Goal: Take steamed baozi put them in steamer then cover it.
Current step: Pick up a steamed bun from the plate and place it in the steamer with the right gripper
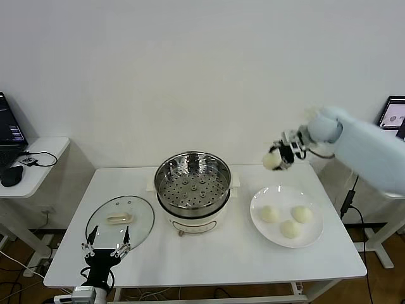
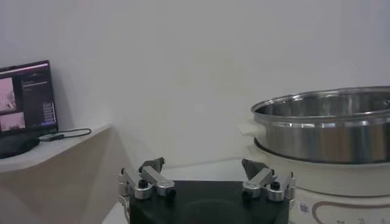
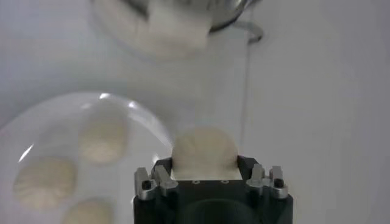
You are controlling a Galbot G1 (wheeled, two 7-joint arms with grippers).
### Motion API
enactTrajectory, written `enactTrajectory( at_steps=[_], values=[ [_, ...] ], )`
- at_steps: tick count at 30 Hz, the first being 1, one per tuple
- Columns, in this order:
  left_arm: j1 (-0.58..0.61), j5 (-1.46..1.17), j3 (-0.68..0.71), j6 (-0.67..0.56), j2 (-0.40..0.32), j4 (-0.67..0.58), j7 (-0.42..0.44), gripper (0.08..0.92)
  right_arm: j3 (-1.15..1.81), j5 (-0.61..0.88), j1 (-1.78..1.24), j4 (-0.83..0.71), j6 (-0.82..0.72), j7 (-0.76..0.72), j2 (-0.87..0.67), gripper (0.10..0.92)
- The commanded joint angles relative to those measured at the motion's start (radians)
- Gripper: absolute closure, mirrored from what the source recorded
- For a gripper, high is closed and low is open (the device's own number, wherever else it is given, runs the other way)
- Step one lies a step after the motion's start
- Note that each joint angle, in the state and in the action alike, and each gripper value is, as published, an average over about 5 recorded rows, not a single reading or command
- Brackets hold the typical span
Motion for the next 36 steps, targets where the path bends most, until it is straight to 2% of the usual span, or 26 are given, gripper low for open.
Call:
enactTrajectory(
  at_steps=[1,7,20,36],
  values=[
    [-0.005,-0.025,0.001,-0.001,0.001,0.001,0.004,0.177,-0.142,0.147,0.149,-0.005,0.073,0.043,0.234,0.355],
    [-0.011,-0.024,-0.003,-0.002,0.0,0.004,0.003,0.177,-0.181,0.041,0.099,-0.097,0.167,0.047,0.401,0.355],
    [-0.002,-0.01,-0.023,-0.003,-0.015,-0.01,0.001,0.177,-0.148,-0.431,-0.104,-0.402,0.478,0.149,0.573,0.355],
    [-0.009,-0.005,-0.03,-0.004,-0.024,0.002,0.0,0.177,-0.089,-0.556,-0.18,-0.561,0.599,0.197,0.646,0.347]
  ],
)
